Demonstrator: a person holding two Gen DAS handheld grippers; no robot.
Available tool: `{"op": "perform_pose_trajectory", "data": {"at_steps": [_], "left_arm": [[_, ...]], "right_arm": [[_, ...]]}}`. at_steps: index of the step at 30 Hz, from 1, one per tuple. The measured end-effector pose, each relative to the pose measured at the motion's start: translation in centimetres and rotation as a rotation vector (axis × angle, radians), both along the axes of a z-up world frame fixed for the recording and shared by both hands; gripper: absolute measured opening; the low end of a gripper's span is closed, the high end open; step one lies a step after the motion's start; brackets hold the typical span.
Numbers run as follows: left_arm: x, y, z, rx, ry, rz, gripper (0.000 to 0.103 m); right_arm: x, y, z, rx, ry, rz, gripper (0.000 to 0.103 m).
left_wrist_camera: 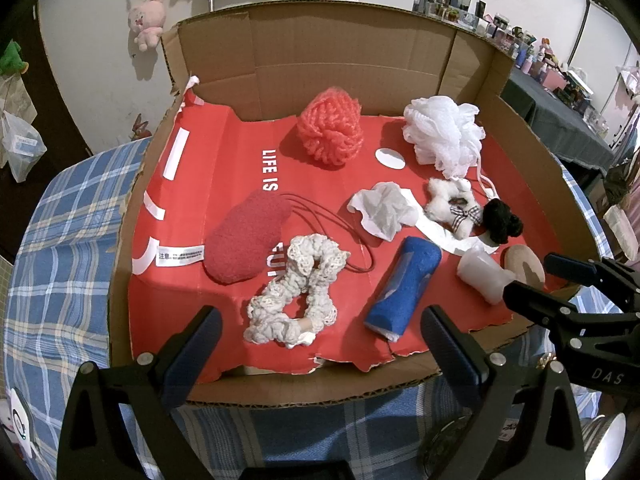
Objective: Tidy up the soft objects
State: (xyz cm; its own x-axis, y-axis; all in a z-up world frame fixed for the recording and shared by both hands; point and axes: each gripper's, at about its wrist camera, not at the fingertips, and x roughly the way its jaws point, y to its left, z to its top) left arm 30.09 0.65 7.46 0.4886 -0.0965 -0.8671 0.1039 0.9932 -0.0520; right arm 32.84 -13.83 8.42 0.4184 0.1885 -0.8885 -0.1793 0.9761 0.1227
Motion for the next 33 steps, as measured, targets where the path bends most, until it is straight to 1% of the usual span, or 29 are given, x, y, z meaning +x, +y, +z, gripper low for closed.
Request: {"op": "perform_pose_trajectory", "data": {"at_steps": [13,17,19,22,26,28,32,33], "left_arm": [[0.1,0.0,0.0,-0.004,0.004,0.011,0.101],[0.1,0.5,0.4,-0.012,-0.002,0.028,0.101],[-0.1,1.0,1.0,-0.011,-0.012,0.047,0.101],[-1.2,1.6,2.8,-0.017,-0.061,0.049,0.101],[-3.8,2.3,6.2,-0.001,-0.157,0.060,0.101],[-5.3,2.7,7.8,-0.018,-0.199,0.061,0.102],[-8.8,3.1,10.3,-0.039,-0.294,0.058,0.103],[-9.8,3.0,10.9,-0.040,-0.319,0.049,0.103]], "right_arm": [[0.0,0.1,0.1,0.005,-0.002,0.003,0.075],[-0.1,-0.2,0.8,0.008,-0.027,-0.004,0.075],[-0.4,-0.5,1.8,0.018,-0.050,-0.005,0.075],[-1.3,-0.8,3.8,0.020,-0.098,-0.013,0.075],[-3.4,-0.9,6.9,0.024,-0.169,-0.007,0.075],[-5.1,-0.9,8.5,0.027,-0.215,-0.002,0.075],[-8.7,-0.9,10.9,0.036,-0.288,0.023,0.075],[-9.8,-0.9,11.4,0.034,-0.311,0.025,0.078]]}}
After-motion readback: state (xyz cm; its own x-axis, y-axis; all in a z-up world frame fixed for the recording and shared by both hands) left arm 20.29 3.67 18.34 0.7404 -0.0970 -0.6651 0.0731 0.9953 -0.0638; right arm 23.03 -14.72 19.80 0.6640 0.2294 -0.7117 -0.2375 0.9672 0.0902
